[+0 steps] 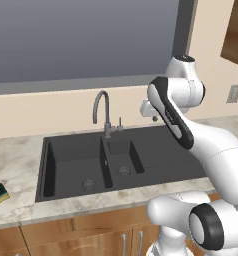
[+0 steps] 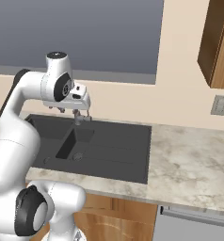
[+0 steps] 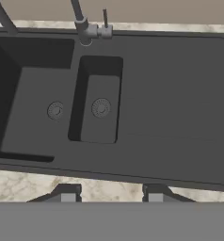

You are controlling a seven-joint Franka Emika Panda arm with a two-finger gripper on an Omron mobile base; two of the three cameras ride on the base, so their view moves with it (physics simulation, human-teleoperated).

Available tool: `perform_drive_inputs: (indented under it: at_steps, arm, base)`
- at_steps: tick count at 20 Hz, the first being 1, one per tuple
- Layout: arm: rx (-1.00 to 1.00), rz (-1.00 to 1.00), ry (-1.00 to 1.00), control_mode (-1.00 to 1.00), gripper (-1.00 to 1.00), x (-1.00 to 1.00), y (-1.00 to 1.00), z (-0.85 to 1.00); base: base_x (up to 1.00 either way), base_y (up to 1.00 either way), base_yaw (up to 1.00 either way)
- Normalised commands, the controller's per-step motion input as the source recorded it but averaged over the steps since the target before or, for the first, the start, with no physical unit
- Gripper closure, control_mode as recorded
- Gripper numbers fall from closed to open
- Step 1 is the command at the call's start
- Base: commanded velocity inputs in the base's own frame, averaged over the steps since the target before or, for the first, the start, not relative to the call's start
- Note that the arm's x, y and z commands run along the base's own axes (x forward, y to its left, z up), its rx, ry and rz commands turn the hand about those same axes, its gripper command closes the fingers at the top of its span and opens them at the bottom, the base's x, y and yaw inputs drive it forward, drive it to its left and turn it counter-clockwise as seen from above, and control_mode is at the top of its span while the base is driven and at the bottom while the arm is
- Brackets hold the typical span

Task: Soak the sponge with water for a few seconds and then drop it inside the sink.

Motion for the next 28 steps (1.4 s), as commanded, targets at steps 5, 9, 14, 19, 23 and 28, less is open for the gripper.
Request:
perform_drive_inputs:
  at_steps: [5,9,14,19,23,28]
  arm:
    - [0.0,0.0,0.0,-1.0,-1.0,0.0,-0.21,0.0]
    - [0.0,0.0,0.0,-1.0,-1.0,0.0,-0.29,-0.03]
    - [0.02,0.0,-0.04,-1.0,-1.0,0.0,-0.21,-0.26]
    - [0.0,0.0,-0.03,-1.0,-1.0,0.03,-0.02,-0.19]
    - [0.0,0.0,-0.02,-1.0,-1.0,0.16,0.0,-0.24]
    - [0.01,0.0,-0.08,-1.0,-1.0,0.25,0.0,-0.29]
  base:
    - [0.0,0.0,0.0]
    - [0.0,0.0,0.0]
    - [0.0,0.0,0.0]
    - [0.0,0.0,0.0]
    - [0.0,0.0,0.0]
    - [0.0,0.0,0.0]
